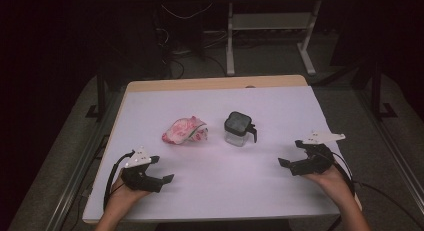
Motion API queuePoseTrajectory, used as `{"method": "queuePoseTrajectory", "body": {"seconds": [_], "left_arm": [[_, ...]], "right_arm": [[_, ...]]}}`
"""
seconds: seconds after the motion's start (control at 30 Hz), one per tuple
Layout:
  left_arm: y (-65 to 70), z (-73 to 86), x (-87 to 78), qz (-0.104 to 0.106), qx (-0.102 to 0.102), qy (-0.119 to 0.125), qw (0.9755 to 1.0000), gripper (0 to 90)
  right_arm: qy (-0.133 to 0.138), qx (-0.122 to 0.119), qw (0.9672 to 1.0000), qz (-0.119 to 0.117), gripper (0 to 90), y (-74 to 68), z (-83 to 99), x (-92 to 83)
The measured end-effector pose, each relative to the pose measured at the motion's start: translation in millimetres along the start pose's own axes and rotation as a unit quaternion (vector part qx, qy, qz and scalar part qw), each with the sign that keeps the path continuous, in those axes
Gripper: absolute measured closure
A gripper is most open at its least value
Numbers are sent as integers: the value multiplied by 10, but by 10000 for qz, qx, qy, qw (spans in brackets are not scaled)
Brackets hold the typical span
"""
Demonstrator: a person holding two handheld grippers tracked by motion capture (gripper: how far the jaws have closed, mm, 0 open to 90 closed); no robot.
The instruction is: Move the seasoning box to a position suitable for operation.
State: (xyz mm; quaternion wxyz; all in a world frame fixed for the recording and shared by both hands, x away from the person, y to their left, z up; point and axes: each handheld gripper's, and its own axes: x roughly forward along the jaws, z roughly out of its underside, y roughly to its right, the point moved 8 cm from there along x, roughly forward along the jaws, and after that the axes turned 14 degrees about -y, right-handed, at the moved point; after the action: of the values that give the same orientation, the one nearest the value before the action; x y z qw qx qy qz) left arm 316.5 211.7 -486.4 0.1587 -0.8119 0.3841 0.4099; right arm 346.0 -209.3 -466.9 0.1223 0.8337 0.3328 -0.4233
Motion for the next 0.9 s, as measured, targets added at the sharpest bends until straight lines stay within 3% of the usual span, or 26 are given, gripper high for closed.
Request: {"method": "queuePoseTrajectory", "body": {"seconds": [0.2,0.3,0.47,0.67,0.87,0.9], "left_arm": [[4,-19,-4,21,37,41,10000,123],[-8,-24,-10,115,-85,112,9998,123],[-14,-21,-8,143,-113,134,9997,123],[-1,-15,-10,149,-20,80,9999,123],[-9,-17,2,144,11,69,9999,123],[-3,-22,-4,142,17,70,9999,123]], "right_arm": [[-68,-156,9998,61,64,17,-134,-33],[-137,-194,9997,8,64,32,-192,-32],[-199,-282,9994,52,64,35,-276,-24],[-280,-329,9991,-19,64,30,-368,-11],[-390,-550,9977,-111,64,-6,-499,29],[-365,-520,9977,-226,63,-28,-546,41]]}}
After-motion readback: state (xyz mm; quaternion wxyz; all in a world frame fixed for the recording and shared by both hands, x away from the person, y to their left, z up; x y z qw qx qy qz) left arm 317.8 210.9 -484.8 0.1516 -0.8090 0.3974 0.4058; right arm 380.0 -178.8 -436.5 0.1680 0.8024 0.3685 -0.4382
